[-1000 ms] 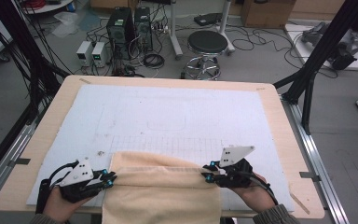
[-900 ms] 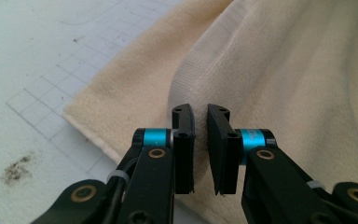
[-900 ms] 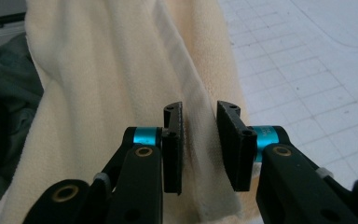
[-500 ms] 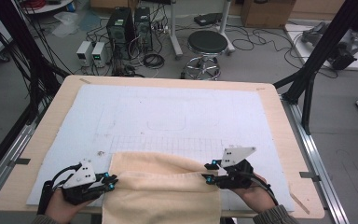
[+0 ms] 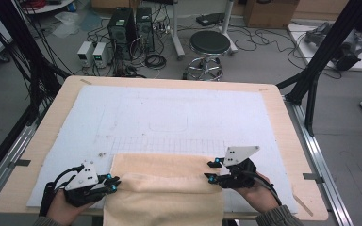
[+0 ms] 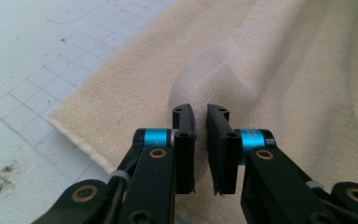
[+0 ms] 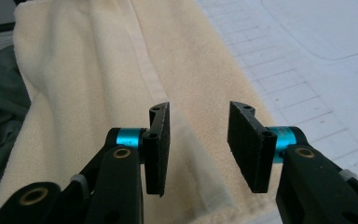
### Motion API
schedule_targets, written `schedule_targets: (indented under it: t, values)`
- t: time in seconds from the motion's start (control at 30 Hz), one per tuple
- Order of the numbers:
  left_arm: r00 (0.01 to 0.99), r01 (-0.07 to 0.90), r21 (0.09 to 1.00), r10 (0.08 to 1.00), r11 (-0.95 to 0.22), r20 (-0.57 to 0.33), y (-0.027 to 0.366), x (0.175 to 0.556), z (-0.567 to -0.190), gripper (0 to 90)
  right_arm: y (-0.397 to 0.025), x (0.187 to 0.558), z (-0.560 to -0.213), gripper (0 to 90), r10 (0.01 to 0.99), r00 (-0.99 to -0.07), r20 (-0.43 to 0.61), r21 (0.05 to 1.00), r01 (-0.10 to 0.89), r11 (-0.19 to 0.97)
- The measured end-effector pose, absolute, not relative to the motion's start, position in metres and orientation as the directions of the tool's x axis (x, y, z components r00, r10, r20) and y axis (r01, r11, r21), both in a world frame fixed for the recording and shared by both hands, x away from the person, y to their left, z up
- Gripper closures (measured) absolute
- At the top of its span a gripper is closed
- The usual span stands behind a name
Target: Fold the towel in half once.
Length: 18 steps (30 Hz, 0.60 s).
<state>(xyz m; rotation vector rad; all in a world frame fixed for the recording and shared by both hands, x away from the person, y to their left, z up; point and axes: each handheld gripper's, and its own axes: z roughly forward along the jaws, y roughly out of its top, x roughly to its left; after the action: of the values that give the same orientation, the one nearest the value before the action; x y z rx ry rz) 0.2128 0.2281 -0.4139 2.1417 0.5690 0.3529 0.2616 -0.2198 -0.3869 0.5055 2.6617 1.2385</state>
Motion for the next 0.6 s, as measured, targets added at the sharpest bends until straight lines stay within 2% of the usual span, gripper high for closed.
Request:
schedule_targets:
  t: [0.17,0.23,0.33,0.37,0.5,0.6]
  values:
    - [0.857,0.277,0.805,0.513,-0.524,0.039,0.228,0.211,-0.415,82.1,-0.216,0.265,-0.405,57.2,0.356,-0.933,0.047,0.73,0.275,0.626]
    - [0.862,0.278,0.801,0.505,-0.531,0.036,0.229,0.21,-0.415,83.2,-0.217,0.265,-0.413,63.6,0.344,-0.935,0.085,0.715,0.297,0.632]
    - [0.875,0.275,0.795,0.483,-0.54,0.025,0.23,0.203,-0.414,84.5,-0.218,0.259,-0.417,81.0,0.302,-0.946,0.117,0.694,0.296,0.656]
    - [0.882,0.275,0.795,0.472,-0.54,0.016,0.23,0.2,-0.413,84.6,-0.218,0.256,-0.416,82.4,0.284,-0.952,0.116,0.7,0.281,0.656]
    - [0.911,0.259,0.812,0.412,-0.523,-0.025,0.233,0.186,-0.407,82.0,-0.222,0.24,-0.405,81.1,0.253,-0.959,0.132,0.732,0.266,0.627]
    - [0.911,0.253,0.831,0.412,-0.495,-0.032,0.236,0.184,-0.398,69.9,-0.229,0.238,-0.393,73.1,0.273,-0.955,0.116,0.762,0.262,0.592]
